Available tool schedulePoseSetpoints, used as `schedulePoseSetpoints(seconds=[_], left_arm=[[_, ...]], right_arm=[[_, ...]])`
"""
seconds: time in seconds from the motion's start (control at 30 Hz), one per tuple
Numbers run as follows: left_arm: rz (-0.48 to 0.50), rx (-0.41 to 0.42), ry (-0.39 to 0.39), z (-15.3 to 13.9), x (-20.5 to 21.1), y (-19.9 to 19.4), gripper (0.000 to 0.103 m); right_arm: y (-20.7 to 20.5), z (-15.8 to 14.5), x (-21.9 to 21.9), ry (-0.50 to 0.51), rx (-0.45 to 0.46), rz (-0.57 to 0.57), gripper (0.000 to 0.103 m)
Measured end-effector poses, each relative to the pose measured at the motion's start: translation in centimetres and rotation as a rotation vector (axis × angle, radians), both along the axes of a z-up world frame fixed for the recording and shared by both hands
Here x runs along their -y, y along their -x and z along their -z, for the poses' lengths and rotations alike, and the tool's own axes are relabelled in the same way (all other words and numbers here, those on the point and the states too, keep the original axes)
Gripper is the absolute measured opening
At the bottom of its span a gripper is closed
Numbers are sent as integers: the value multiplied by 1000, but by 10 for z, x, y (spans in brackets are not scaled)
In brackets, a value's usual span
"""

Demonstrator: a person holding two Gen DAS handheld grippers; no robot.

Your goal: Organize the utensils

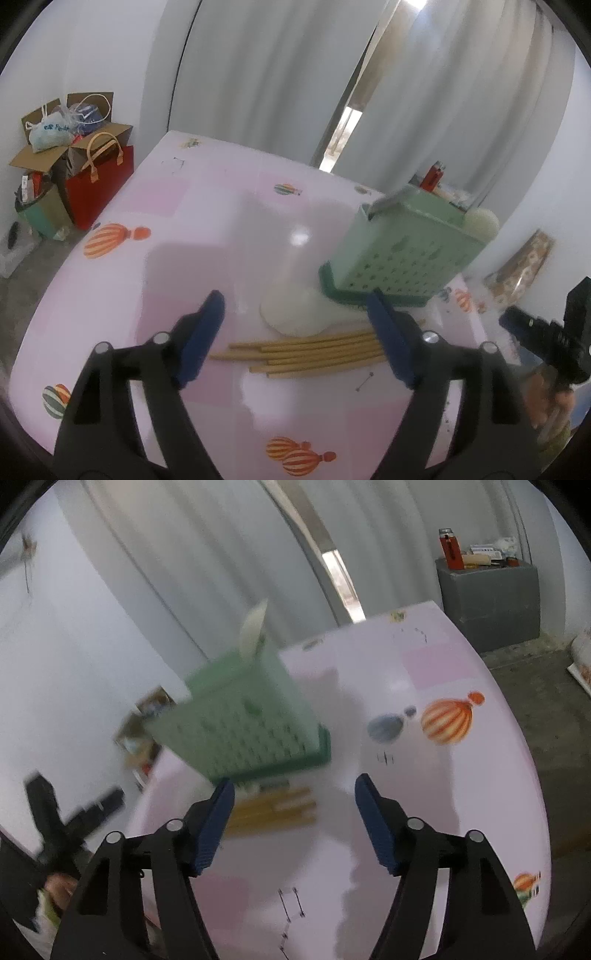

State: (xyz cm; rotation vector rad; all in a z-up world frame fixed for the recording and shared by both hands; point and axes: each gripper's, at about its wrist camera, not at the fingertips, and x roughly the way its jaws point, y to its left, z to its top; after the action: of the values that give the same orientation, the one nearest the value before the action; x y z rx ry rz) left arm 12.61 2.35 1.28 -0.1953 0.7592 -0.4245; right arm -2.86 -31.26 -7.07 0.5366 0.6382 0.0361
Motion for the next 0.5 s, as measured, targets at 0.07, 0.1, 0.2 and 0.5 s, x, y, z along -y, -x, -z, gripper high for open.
schedulePoseSetpoints(seconds=[0.07, 0.1, 0.2, 0.5], left_arm=[[-3, 0, -23, 2, 5, 2, 78], [-4, 0, -31, 3, 6, 3, 78], [10, 4, -14, 5, 9, 6, 79], [77, -6, -22, 8, 21, 11, 92]], right_arm=[[2, 7, -13, 52, -39, -7, 72], [3, 9, -20, 76, -56, -9, 74], [-2, 14, -35, 149, -88, -17, 81], [-4, 10, -63, 324, -104, 17, 96]])
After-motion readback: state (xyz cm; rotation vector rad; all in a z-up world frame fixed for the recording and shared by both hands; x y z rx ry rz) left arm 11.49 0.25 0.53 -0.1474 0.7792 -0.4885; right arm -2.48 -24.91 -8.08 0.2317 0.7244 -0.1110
